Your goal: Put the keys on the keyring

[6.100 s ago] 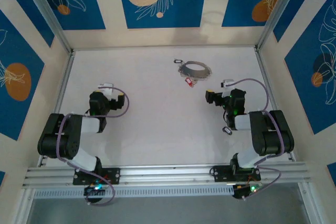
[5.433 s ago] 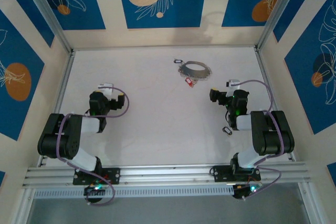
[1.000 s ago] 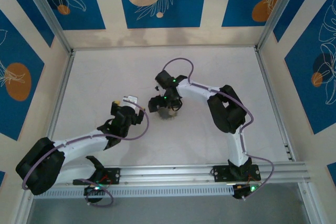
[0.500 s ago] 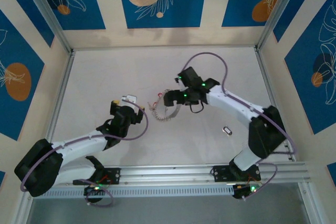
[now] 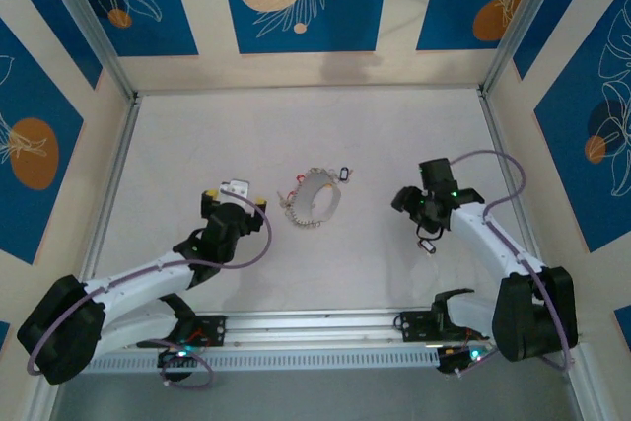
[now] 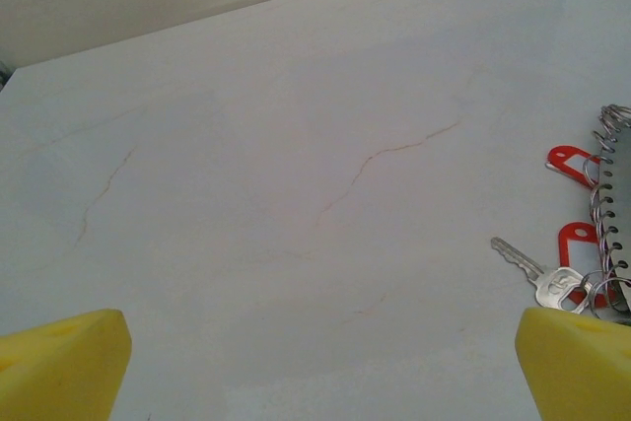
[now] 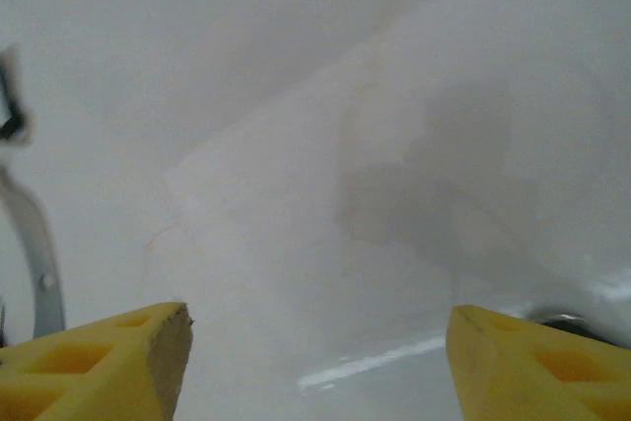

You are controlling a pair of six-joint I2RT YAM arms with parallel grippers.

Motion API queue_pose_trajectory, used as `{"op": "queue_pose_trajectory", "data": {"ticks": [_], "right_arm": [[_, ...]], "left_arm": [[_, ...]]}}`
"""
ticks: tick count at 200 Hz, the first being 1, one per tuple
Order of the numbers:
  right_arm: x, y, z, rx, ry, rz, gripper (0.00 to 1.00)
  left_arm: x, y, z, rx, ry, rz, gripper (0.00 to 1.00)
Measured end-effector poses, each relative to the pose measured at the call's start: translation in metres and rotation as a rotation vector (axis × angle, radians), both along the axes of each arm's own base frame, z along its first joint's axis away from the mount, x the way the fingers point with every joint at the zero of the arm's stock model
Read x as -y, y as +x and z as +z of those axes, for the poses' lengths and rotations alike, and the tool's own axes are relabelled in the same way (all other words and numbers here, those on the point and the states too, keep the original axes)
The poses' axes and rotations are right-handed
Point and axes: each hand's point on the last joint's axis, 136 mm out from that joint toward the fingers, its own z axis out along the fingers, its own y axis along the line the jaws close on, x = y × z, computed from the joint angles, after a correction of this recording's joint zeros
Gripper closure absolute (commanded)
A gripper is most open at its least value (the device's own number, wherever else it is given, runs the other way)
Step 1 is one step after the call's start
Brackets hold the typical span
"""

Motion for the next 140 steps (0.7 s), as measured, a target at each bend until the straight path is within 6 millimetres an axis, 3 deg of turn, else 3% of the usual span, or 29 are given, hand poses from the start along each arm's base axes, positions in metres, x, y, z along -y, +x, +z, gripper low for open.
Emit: {"op": "queue_pose_trajectory", "data": {"ticks": [32, 82, 95, 110, 140], "right_arm": [[0.017, -0.006, -0.015, -0.054, 0.030, -0.100, 0.20], [-0.008, -0.006, -0.022, -0.057, 0.059, 0.012, 0.17], [-0.015, -0.006, -0.022, -0.056, 0.062, 0.044, 0.20], [-0.016, -0.006, -0.024, -0.061, 0.055, 0.058, 0.37], [-0.007, -0.006, -0.026, -0.067, 0.045, 0.002, 0.40]], "left_arm": [[0.000, 0.000, -0.008, -0.022, 0.019, 0.000, 0.00], [0.001, 0.001, -0.012, -0.034, 0.030, -0.001, 0.00], [0.001, 0.001, -0.012, -0.034, 0.030, -0.001, 0.00], [0.001, 0.001, -0.013, -0.040, 0.035, -0.001, 0.00], [0.002, 0.002, -0.015, -0.048, 0.043, -0.001, 0.00]]}}
